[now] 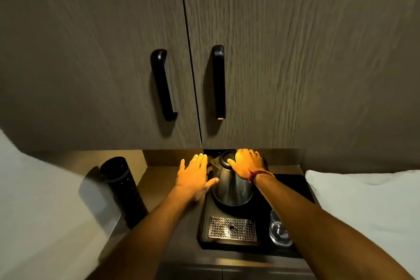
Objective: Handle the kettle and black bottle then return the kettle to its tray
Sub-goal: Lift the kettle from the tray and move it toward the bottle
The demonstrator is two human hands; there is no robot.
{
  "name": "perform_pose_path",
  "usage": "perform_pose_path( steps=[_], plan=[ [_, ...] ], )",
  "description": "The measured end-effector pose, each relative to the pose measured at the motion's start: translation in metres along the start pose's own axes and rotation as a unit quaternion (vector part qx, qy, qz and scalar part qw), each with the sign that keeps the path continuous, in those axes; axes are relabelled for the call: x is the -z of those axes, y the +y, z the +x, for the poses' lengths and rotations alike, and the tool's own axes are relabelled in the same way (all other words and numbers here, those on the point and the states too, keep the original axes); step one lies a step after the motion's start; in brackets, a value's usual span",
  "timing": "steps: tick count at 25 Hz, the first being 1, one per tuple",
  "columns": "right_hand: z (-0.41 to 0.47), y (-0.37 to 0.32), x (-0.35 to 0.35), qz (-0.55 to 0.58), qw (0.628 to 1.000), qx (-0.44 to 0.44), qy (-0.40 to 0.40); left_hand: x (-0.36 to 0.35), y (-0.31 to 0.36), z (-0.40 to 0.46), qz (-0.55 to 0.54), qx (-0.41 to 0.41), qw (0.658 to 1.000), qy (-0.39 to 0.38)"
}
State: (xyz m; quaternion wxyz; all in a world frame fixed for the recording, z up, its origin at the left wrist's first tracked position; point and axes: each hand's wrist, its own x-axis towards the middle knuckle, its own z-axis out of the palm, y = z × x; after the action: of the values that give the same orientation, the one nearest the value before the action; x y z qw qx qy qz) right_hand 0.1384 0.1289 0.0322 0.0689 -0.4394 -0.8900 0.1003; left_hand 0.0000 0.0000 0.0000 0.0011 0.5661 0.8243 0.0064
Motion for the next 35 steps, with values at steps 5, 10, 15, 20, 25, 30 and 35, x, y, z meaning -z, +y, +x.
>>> perform_pose_path(
  steps=[5, 10, 15, 20, 25, 30, 35],
  plan=[
    [0.012, -0.005, -0.006, 0.101, 0.994, -0.049, -0.002, -0.003, -0.007, 0.022, -0.008, -0.006, 1.0, 0.02],
    [0.012, -0.004, -0.003, 0.159, 0.985, -0.057, -0.032, -0.002, -0.007, 0.029, -0.016, -0.015, 1.0, 0.013],
    [0.003, 0.017, 0.015, 0.303, 0.948, -0.072, -0.066, 0.007, -0.011, 0.033, -0.014, -0.012, 1.0, 0.018],
    [0.004, 0.043, 0.014, 0.387, 0.915, -0.099, -0.06, 0.009, -0.022, 0.035, 0.005, 0.003, 1.0, 0.019],
    [0.0, 0.051, 0.004, 0.363, 0.921, -0.127, -0.063, 0.004, -0.033, 0.031, 0.025, 0.005, 1.0, -0.016],
    [0.0, 0.051, -0.008, 0.39, 0.911, -0.132, -0.025, -0.004, -0.038, 0.023, 0.025, 0.013, 0.999, -0.04],
    [-0.002, 0.027, 0.009, 0.416, 0.902, -0.115, 0.009, 0.001, -0.049, 0.017, 0.019, 0.027, 0.999, -0.016]
  ],
)
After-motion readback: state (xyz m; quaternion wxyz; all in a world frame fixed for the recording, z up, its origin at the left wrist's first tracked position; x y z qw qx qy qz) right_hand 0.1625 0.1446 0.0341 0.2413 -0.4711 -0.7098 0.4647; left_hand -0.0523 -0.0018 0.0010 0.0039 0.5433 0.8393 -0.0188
